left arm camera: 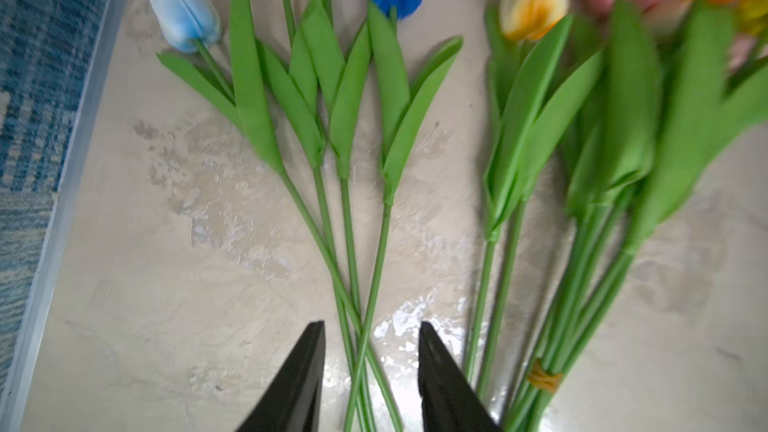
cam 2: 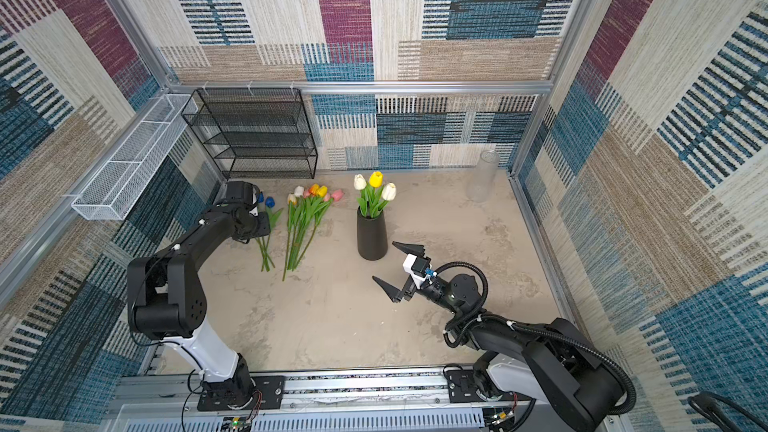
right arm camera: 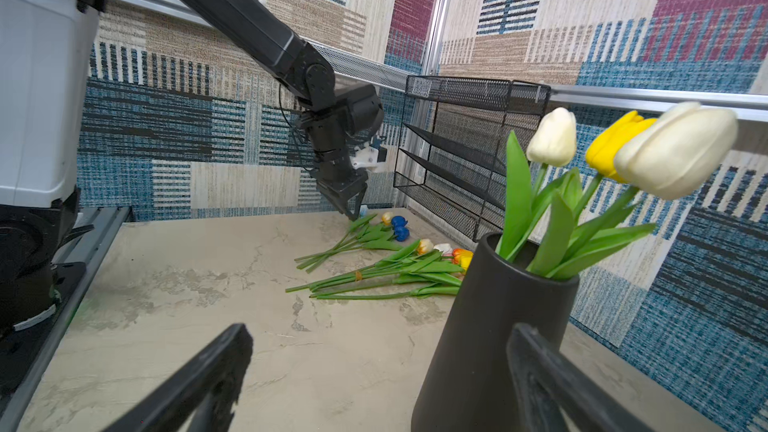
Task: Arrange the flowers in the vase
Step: 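Open the left gripper and draw it back to the tulip pile, then lower the left gripper onto a tulip stem in the pile and grasp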
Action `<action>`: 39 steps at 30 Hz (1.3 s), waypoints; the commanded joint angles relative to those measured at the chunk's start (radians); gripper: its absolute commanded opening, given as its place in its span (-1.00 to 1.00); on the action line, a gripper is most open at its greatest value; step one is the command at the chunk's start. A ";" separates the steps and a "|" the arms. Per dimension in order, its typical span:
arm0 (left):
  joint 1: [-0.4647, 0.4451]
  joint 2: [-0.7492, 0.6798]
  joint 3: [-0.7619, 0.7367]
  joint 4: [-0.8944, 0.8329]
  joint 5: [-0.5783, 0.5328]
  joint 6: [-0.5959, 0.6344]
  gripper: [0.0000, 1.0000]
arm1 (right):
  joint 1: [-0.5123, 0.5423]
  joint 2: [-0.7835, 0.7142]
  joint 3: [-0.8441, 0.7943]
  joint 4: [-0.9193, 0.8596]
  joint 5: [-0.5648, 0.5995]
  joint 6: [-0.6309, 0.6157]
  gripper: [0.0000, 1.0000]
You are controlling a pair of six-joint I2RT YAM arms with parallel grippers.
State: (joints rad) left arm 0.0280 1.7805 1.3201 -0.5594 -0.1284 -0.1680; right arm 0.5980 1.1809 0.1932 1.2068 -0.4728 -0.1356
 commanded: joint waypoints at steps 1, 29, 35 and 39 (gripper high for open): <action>0.001 0.083 0.072 -0.149 -0.041 0.056 -0.16 | 0.002 0.002 0.012 0.039 -0.077 0.009 1.00; -0.015 0.381 0.265 -0.216 -0.055 0.105 -0.75 | 0.002 0.008 0.033 -0.013 -0.081 -0.017 1.00; -0.017 0.336 0.257 -0.223 -0.041 0.087 -0.88 | 0.002 0.010 0.032 -0.012 -0.073 -0.018 1.00; -0.017 0.291 0.248 -0.229 -0.039 0.078 -0.90 | 0.001 0.008 0.033 -0.012 -0.079 -0.014 1.00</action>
State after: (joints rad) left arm 0.0113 2.1002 1.5726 -0.7597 -0.1913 -0.0765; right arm 0.5980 1.1904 0.2180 1.1885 -0.5640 -0.1486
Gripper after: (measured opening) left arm 0.079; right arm 0.996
